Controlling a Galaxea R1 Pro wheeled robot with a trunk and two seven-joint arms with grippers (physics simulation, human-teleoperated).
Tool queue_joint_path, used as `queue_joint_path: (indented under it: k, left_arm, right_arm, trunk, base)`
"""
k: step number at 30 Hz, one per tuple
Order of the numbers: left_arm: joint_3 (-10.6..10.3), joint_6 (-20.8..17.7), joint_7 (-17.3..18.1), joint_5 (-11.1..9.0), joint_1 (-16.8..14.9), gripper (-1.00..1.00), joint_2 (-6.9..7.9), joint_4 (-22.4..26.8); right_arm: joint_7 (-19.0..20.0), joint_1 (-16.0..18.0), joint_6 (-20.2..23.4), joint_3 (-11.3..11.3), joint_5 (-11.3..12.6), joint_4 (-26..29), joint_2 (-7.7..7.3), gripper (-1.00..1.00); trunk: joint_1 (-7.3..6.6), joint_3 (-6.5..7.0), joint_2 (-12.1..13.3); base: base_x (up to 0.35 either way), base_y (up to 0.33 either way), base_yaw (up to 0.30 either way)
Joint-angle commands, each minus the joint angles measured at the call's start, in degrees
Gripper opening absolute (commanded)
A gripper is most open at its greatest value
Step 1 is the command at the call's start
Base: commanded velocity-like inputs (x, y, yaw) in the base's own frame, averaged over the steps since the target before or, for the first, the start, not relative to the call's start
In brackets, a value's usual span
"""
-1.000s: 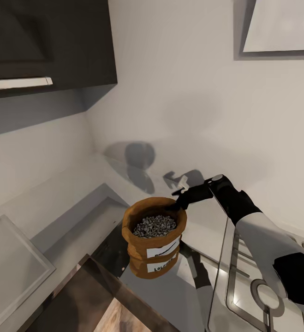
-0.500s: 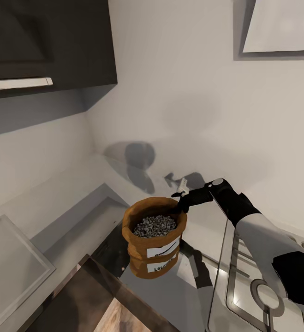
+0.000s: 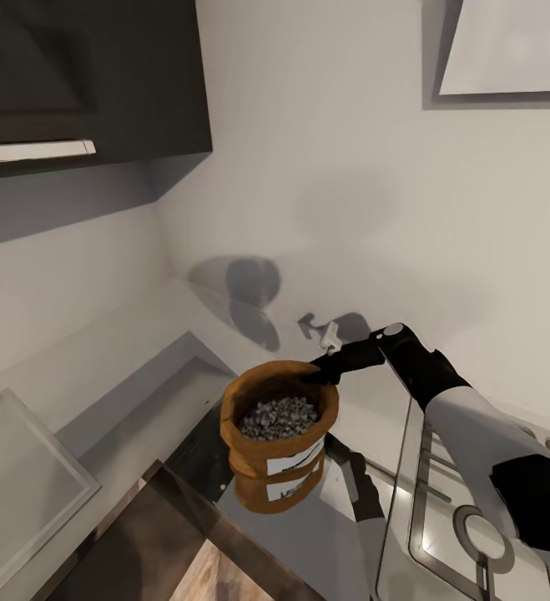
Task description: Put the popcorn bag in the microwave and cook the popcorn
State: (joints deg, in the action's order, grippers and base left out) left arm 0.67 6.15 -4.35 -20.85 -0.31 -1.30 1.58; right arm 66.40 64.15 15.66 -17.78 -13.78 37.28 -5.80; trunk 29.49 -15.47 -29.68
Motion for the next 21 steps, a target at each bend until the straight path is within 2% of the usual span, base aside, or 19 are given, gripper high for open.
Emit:
queue_joint_path:
  k: [1,4,8,10,13,15,20,21]
  left_arm:
    - [0.04,0.18,-0.18,-0.19,-0.04,1.0,-0.02,-0.01]
    - [0.04,0.18,-0.18,-0.16,-0.04,1.0,-0.02,-0.01]
    - [0.04,0.22,-0.18,-0.16,-0.04,1.0,-0.02,-0.01]
    - [0.04,0.26,-0.18,-0.17,-0.04,1.0,-0.02,-0.01]
    - [0.04,0.26,-0.2,-0.16,-0.04,1.0,-0.02,-0.01]
    - [0.04,0.26,-0.18,-0.17,-0.04,1.0,-0.02,-0.01]
    - [0.04,0.31,-0.18,-0.16,-0.04,1.0,-0.02,-0.02]
    - [0.04,0.33,-0.2,-0.16,-0.04,1.0,-0.02,-0.01]
  right_arm:
    - [0.17,-0.07,1.6,-0.09,0.0,-0.36,0.06,-1.0]
    - [-0.18,-0.07,10.17,2.01,-0.16,-0.29,0.35,-1.0]
    - [-1.69,-0.07,18.85,5.52,-0.21,0.38,0.59,-1.0]
    - [-1.81,-0.07,23.36,8.22,-0.25,0.55,0.65,-1.0]
    - [-2.18,-0.07,25.19,9.78,-0.28,1.27,0.69,-1.0]
    - [-2.73,-0.07,28.45,10.07,-0.28,4.46,0.7,-1.0]
    - [-8.72,-0.07,42.64,9.99,-0.66,18.02,0.62,-1.0]
    - [-9.57,-0.07,44.34,9.98,-0.78,19.7,0.66,-1.0]
  trunk:
    - [0.03,-0.11,-0.06]
    - [0.03,-0.11,-0.06]
    - [0.03,-0.11,-0.06]
    - [0.03,-0.11,-0.06]
    - [0.03,-0.11,-0.06]
    - [0.03,-0.11,-0.06]
    - [0.03,-0.11,-0.06]
    - [0.03,-0.11,-0.06]
  base:
    - [0.0,0.0,0.0]
    - [0.0,0.0,0.0]
    - [0.0,0.0,0.0]
    - [0.0,0.0,0.0]
    - [0.0,0.0,0.0]
    - [0.0,0.0,0.0]
    - [0.0,0.0,0.0]
    - [0.0,0.0,0.0]
